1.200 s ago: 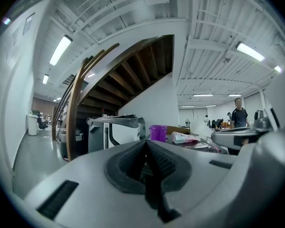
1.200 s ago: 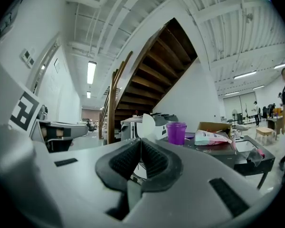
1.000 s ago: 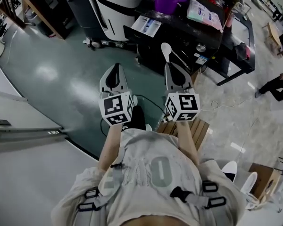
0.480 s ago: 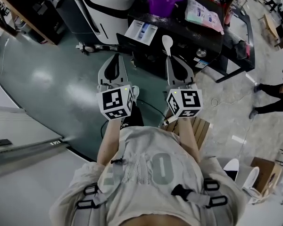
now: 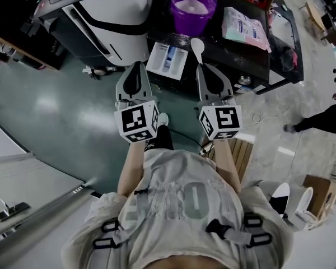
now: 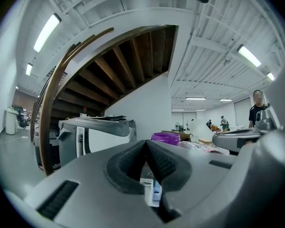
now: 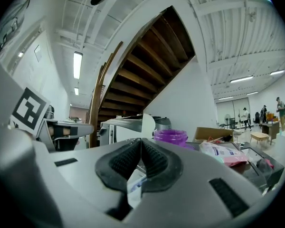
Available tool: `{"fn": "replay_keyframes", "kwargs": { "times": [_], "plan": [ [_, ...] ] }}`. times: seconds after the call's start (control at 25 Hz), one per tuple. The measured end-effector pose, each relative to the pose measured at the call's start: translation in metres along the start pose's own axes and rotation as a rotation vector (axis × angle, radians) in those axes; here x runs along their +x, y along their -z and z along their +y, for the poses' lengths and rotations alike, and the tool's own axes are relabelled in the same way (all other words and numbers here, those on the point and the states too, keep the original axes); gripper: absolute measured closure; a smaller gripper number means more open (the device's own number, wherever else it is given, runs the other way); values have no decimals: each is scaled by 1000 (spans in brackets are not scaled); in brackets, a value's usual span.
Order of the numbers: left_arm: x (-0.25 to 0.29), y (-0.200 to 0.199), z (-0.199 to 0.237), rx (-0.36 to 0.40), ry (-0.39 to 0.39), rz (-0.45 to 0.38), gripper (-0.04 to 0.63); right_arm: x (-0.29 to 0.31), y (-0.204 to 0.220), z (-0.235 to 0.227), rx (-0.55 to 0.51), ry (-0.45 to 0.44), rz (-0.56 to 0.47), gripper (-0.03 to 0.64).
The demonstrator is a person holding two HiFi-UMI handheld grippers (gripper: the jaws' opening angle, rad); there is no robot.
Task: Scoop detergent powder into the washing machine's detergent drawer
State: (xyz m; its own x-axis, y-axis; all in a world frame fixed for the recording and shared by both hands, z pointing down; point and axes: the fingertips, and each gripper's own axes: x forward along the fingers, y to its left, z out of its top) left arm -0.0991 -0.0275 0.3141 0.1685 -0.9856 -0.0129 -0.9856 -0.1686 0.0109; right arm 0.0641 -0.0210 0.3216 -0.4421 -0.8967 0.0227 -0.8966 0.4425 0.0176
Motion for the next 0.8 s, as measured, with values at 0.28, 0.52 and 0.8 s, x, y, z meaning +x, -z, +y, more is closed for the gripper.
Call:
{"fn": "replay_keyframes", "kwargs": {
  "times": [0.28,0.52,0.8],
  "plan": [
    [105,-16,17,5,111,-10,575,83,-18,-33,-12,93,-10,607],
    [167,-21,20,18,220,-10,575,130,-26,-54,-3,180,-23,607],
    [194,-27,0,53,333,-23,575,135,-30,-84,35,302,-32,607]
  ]
}}
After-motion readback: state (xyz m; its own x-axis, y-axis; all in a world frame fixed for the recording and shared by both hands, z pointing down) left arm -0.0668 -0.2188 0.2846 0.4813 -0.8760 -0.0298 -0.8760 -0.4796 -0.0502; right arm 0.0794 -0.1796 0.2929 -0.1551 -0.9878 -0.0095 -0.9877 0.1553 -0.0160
